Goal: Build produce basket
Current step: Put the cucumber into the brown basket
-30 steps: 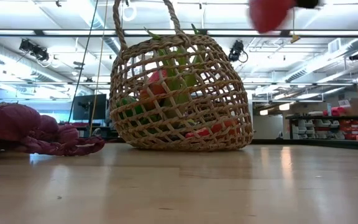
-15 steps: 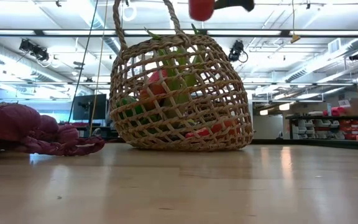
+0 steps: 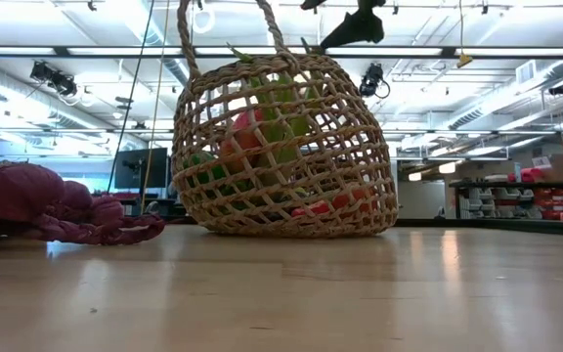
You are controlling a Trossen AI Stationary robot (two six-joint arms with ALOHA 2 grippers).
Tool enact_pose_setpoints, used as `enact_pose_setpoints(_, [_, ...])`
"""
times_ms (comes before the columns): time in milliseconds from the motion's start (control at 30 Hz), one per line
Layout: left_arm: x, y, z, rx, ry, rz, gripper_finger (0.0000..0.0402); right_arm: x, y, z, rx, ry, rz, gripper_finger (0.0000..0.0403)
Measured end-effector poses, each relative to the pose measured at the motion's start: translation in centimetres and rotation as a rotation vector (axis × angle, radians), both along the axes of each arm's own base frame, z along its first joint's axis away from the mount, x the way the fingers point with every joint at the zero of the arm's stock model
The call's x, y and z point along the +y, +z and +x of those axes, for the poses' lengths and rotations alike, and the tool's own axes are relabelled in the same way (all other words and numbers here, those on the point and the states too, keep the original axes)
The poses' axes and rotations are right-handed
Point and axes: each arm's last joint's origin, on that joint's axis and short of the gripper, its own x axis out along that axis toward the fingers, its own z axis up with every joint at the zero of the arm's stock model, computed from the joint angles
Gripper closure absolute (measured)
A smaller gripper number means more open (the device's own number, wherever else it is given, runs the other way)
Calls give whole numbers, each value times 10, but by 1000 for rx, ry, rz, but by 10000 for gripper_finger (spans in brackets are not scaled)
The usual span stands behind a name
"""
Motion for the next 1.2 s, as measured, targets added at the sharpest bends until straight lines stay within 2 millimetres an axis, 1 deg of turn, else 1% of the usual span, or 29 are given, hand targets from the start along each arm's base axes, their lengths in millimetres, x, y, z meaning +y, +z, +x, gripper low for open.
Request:
enact_pose_setpoints(233, [14,0,6,2,42,6,230,-1,-4,-4,54,19,9,5])
enact_pose_setpoints(333, [19,0,8,3,58,8,230,-1,-6,-9,96,-7,42,4])
enact_pose_setpoints(433, [24,-2,10,24,71,20,230,0,-8,-20,154,-53,104,8])
enact_pose_setpoints(500, [27,-6,11,59,79,48,230,1,-7,-30,193,-90,149,11])
enact_pose_setpoints(633, [36,-18,12,187,99,100,230,5,0,-52,216,-157,228,19])
enact_pose_setpoints(733, [44,-27,12,267,128,58,230,15,6,-72,243,-173,267,27])
enact_pose_setpoints(933, [50,-30,11,302,158,67,223,40,2,-109,440,-214,366,36])
enact_pose_setpoints(1067, [51,-29,11,294,164,64,208,59,-1,-117,524,-229,449,37])
enact_pose_setpoints(1200, [51,-29,11,292,177,67,184,75,-4,-115,546,-235,497,37])
